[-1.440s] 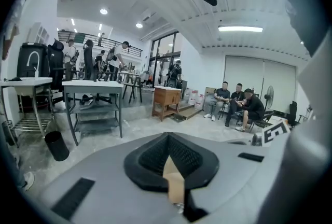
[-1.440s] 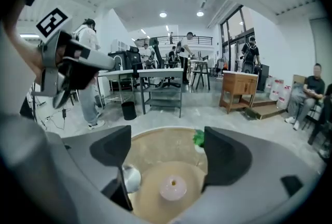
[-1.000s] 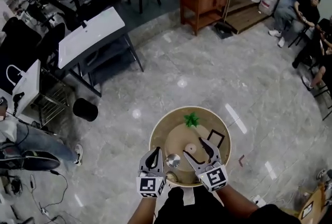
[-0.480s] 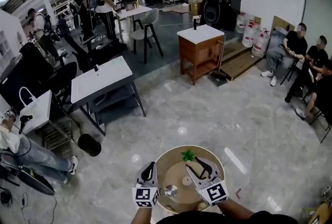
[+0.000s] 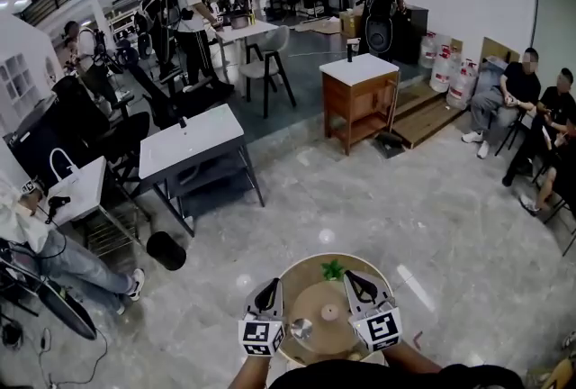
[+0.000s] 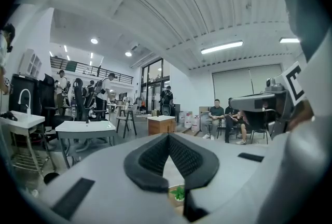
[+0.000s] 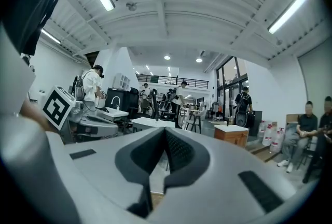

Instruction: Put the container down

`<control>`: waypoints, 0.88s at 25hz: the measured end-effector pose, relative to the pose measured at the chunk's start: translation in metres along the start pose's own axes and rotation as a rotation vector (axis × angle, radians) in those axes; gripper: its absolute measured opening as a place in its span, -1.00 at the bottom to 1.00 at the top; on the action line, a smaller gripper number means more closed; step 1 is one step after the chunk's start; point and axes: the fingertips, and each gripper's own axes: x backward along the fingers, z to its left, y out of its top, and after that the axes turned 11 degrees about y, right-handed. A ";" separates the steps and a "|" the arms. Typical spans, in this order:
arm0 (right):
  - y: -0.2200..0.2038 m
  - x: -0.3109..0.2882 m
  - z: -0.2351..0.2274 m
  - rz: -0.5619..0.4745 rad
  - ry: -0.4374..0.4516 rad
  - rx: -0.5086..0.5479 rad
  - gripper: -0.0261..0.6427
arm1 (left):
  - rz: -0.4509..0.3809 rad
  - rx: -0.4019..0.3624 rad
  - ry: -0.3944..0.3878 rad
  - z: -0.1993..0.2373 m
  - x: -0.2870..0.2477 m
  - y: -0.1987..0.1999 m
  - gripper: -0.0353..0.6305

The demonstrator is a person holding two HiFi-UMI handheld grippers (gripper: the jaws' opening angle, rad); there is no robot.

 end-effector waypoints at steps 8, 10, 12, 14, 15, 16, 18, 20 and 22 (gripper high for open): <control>0.023 0.004 -0.007 -0.056 -0.034 -0.034 -0.93 | -0.008 -0.010 -0.015 -0.010 0.004 0.009 -0.92; 0.026 0.003 -0.006 -0.058 -0.032 -0.031 -0.93 | -0.007 0.003 0.012 -0.003 0.005 0.009 -0.92; 0.025 0.001 -0.006 -0.064 -0.032 -0.018 -0.93 | -0.009 0.017 0.033 0.005 0.006 0.010 -0.92; 0.022 -0.002 -0.005 -0.066 -0.030 -0.006 -0.93 | -0.011 0.018 0.038 0.008 0.007 0.010 -0.92; 0.021 -0.003 -0.004 -0.065 -0.025 -0.004 -0.93 | -0.011 0.016 0.038 0.008 0.008 0.010 -0.92; 0.021 -0.005 -0.002 -0.063 -0.018 0.001 -0.93 | -0.010 0.015 0.039 0.007 0.009 0.009 -0.92; 0.023 -0.009 0.000 -0.055 -0.001 0.025 -0.93 | -0.011 0.015 0.042 0.008 0.009 0.009 -0.92; 0.025 -0.015 0.000 -0.063 0.006 0.065 -0.93 | -0.015 0.014 0.047 0.010 0.007 0.011 -0.92; 0.030 -0.020 -0.003 -0.075 0.000 0.075 -0.93 | -0.023 0.012 0.049 0.013 0.005 0.015 -0.92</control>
